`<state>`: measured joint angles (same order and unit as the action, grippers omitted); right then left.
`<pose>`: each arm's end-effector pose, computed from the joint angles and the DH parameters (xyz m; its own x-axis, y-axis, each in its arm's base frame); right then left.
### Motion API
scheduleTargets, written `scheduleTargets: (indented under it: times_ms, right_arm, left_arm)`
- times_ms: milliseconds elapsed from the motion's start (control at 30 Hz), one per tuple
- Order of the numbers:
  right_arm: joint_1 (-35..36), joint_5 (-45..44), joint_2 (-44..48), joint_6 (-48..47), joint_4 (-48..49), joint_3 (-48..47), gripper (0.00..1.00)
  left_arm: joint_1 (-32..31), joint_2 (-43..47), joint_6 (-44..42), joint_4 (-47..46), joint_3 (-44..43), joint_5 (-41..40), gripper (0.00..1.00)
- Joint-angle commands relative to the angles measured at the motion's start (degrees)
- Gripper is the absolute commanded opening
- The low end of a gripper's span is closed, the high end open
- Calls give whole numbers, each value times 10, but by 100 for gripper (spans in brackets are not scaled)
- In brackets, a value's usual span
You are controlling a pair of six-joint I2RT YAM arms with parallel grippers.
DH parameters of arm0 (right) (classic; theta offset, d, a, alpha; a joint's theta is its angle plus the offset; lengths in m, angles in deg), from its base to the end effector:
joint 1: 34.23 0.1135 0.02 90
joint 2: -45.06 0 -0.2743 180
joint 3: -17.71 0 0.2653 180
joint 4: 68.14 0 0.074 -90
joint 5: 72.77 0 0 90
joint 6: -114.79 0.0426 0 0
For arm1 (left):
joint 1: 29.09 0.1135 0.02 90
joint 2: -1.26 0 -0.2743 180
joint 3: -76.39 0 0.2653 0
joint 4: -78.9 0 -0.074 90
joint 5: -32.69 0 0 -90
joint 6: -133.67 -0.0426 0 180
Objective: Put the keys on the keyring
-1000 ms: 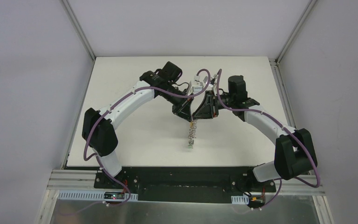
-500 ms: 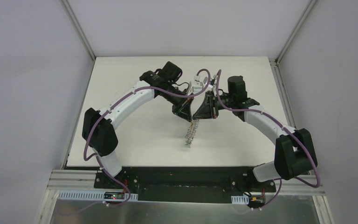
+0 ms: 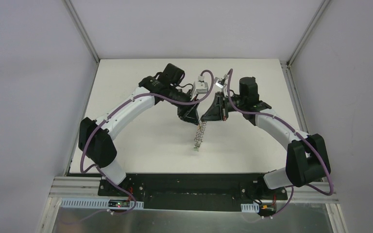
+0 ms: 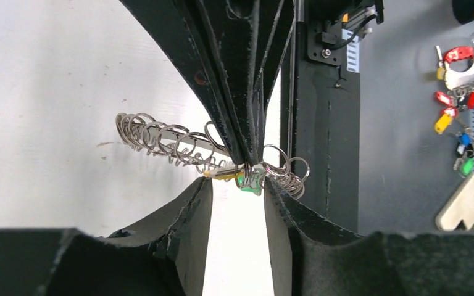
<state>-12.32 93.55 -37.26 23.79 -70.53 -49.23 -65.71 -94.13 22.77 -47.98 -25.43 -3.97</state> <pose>0.2807 0.1575 0.2893 -0.2666 -0.1117 -0.9573 -0.9515 -0.1278 0.2799 0.2827 -0.2527 0.3439 -0.2610 0.4593 -0.8490 0.9536 -0.0138 -0.3006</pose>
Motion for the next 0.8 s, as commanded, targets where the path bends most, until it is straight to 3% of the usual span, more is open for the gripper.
scheduleTargets:
  times_ms: [0, 300, 700, 767]
  right_arm:
    - [-3, 19, 19, 51, 63, -14, 0]
    - [-8, 15, 9, 101, 107, -10, 0]
    - [-13, 9, -1, 117, 118, -10, 0]
    - [-15, 7, -1, 118, 118, -11, 0]
  left_arm:
    - [2, 38, -32, -26, 14, -21, 38]
    - [-18, 40, -44, -36, 26, -40, 38]
    - [-29, 23, -57, -13, 10, -34, 0]
    - [-31, 21, -62, -6, 9, -35, 0]
